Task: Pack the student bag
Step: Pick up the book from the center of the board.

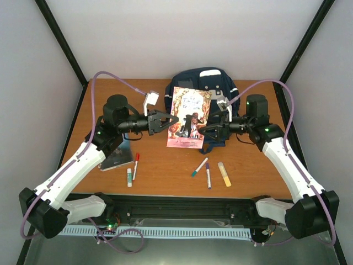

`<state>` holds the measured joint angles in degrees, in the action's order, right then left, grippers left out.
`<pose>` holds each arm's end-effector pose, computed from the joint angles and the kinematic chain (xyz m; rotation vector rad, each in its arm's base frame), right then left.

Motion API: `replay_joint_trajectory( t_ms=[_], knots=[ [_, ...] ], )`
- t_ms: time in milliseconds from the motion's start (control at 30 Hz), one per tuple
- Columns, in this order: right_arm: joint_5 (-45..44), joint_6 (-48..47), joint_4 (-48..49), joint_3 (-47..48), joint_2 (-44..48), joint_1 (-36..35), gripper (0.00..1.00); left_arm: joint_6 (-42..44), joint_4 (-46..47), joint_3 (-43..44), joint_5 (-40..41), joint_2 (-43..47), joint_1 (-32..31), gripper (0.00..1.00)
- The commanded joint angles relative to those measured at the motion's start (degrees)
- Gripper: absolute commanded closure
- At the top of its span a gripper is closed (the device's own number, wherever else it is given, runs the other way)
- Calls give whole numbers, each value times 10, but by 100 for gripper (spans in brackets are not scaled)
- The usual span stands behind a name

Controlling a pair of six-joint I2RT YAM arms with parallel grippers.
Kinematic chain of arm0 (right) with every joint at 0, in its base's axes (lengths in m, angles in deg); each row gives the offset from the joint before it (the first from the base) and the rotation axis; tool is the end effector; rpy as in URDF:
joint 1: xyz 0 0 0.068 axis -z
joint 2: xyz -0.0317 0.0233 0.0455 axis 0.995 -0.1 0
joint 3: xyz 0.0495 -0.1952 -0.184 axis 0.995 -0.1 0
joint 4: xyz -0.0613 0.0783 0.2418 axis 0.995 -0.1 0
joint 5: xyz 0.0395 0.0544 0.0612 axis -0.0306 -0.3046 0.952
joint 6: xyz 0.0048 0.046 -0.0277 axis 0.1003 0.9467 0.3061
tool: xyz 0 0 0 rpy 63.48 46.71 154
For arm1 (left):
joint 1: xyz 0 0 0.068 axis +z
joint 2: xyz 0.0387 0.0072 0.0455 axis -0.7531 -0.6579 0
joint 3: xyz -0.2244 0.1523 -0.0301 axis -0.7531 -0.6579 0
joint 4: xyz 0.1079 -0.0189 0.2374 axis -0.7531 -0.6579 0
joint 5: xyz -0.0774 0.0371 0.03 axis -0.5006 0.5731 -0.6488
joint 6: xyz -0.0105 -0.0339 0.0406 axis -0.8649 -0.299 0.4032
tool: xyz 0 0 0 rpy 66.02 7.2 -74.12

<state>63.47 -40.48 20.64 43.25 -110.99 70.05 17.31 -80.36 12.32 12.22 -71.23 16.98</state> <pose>0.2302 0.0911 0.3372 -0.9130 1.7809 1.2818 0.2006 -0.1548 0.3867 0.5992 1.8474 -1.5113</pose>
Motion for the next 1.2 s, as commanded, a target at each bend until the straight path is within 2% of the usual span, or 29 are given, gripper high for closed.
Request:
replay_joint_trajectory(
  t_ms=[0, 200, 367, 567, 800, 1000, 1167],
  knots=[
    [80, 28, 33, 5, -2, -5, 0, -6, 63, 1, -36, -1, -3, 99],
    [148, 33, 27, 6, 20, -21, 7, -3, 79, -8, -17, -2, -3, 99],
    [178, -1, -29, 17, 38, -21, 15, 14, 61, -7, 9, -7, -3, 99],
    [172, -8, -59, 23, 57, -21, 22, 24, 51, -12, 35, -11, -3, 99],
    [81, 86, 27, -1, 58, -19, 45, 25, 63, -18, 22, -19, -3, 99],
    [64, 130, 65, 19, 17, -19, 61, 12, 88, -34, 20, -25, -3, 99],
    [70, 141, 70, 29, -3, -19, 83, 20, 77, -39, 45, -33, -3, 98]
  ],
)
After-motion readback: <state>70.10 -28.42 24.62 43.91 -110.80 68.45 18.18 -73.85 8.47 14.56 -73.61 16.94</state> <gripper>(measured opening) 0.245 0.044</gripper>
